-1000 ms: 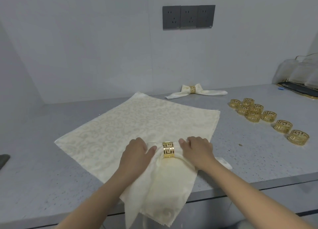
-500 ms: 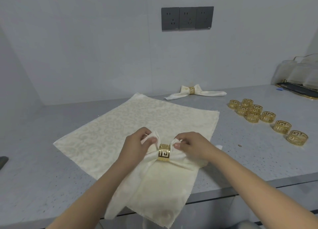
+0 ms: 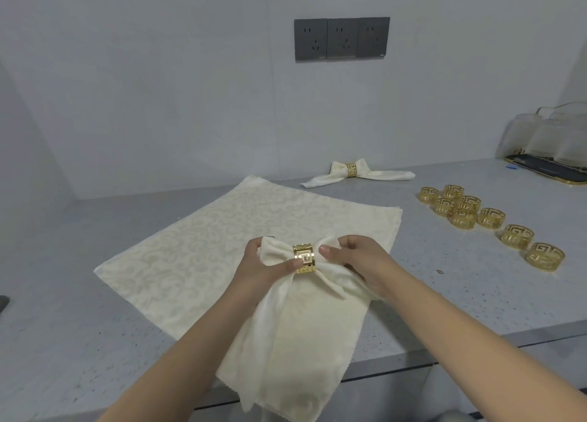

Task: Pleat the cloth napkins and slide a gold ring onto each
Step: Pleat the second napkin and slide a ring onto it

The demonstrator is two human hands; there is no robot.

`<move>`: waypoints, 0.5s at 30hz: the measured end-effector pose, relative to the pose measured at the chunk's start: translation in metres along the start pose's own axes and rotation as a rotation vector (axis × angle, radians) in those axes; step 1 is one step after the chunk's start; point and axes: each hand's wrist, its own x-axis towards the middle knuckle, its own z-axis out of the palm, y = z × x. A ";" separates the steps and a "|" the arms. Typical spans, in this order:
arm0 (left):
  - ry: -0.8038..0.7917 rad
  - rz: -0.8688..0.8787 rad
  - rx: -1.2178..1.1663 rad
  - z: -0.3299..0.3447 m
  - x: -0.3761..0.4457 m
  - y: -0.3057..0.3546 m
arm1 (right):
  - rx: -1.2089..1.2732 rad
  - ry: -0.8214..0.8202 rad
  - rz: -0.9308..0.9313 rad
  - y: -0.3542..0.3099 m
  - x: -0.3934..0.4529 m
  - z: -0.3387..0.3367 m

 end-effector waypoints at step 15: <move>-0.136 0.185 0.093 -0.005 -0.001 0.016 | -0.035 -0.008 -0.064 -0.001 0.007 0.007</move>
